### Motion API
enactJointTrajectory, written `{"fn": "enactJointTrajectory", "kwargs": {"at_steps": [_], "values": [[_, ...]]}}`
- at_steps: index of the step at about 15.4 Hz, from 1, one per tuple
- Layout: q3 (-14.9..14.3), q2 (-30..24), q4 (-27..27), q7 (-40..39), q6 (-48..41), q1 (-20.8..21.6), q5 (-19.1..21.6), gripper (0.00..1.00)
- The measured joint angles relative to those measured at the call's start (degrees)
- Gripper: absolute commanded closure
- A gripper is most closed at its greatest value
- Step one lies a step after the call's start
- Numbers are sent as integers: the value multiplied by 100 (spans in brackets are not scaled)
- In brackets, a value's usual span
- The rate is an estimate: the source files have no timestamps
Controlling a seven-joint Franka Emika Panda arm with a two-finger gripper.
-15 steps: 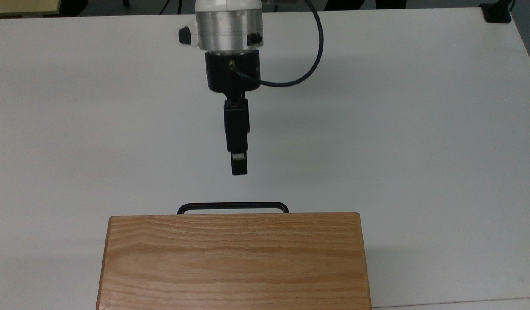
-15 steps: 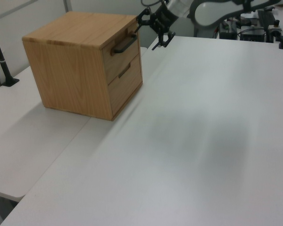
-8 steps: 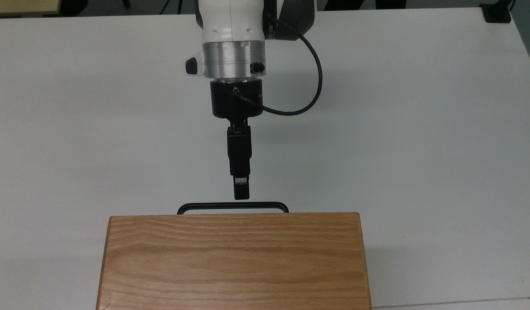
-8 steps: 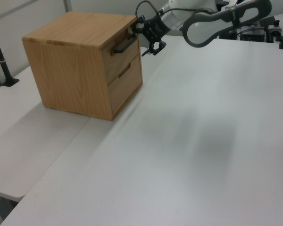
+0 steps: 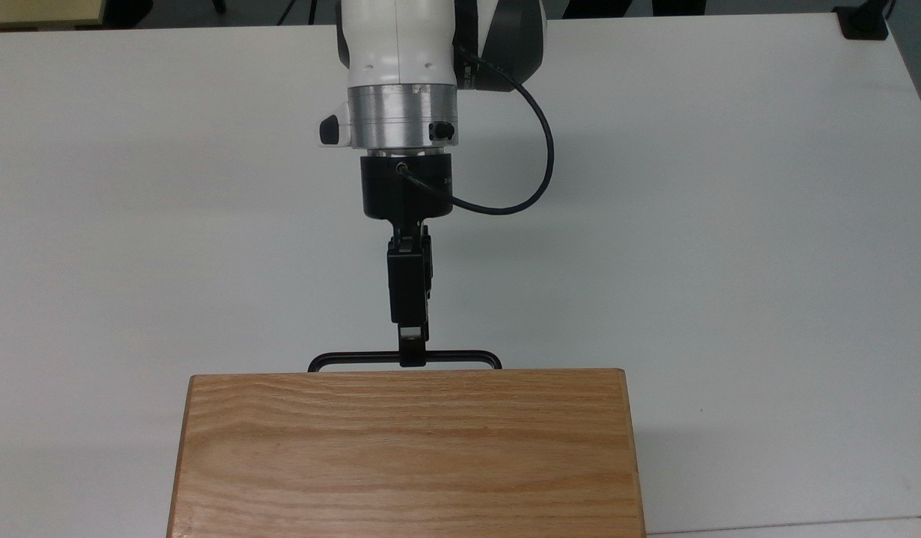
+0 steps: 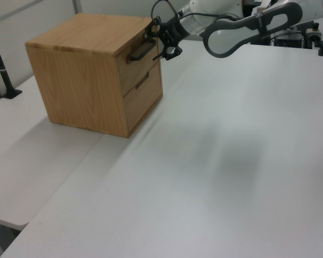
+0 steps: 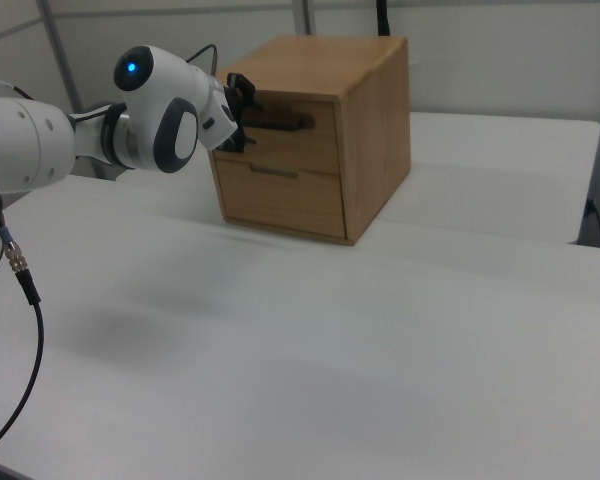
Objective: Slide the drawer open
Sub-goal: 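Close the gripper on the black drawer handle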
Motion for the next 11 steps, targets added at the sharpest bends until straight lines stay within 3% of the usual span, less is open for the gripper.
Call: {"fn": "enactJointTrajectory", "kwargs": {"at_steps": [1, 3, 4, 11], "values": [[-3, 10, 15, 10, 4, -3, 0, 65], [-6, 14, 32, 12, 48, -4, 0, 89], [-6, 19, 33, 12, 110, -4, -1, 94], [-9, 34, -31, 36, 209, -5, -212, 95]]}}
